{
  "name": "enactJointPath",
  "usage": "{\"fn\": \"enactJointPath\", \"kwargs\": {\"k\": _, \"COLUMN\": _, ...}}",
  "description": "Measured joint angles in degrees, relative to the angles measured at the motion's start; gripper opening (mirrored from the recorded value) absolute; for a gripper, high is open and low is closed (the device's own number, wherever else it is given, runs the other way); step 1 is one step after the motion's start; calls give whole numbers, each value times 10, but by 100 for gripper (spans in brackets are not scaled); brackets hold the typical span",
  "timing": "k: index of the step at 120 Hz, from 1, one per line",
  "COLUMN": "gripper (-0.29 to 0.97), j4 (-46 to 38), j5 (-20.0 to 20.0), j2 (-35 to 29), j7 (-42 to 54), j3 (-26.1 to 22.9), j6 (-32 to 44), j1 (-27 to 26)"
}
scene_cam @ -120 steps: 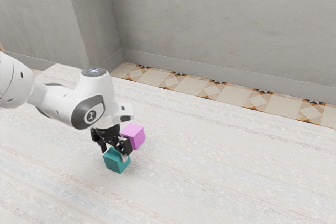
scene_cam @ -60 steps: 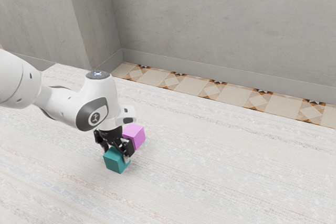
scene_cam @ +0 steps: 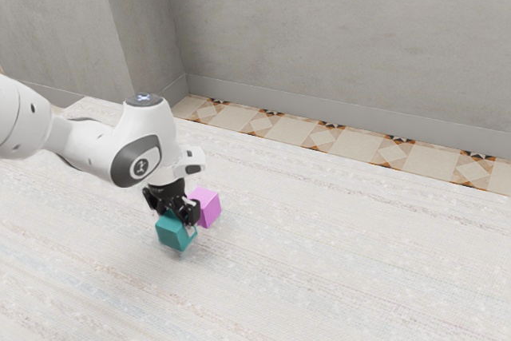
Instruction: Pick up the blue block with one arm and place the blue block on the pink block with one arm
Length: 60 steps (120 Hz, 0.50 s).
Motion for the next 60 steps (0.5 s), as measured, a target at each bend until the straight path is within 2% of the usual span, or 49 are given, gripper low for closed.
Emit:
{"fn": "enactJointPath", "kwargs": {"k": 31, "gripper": 35, "j4": 109, "j5": 0, "j2": -8, "j7": -6, "j3": 0, "j6": -92, "j1": 0}}
{"fn": "enactJointPath", "kwargs": {"k": 60, "gripper": 35, "j4": 189, "j5": 2, "j2": 45, "j7": -7, "j3": 0, "j6": -170, "j1": 1}}
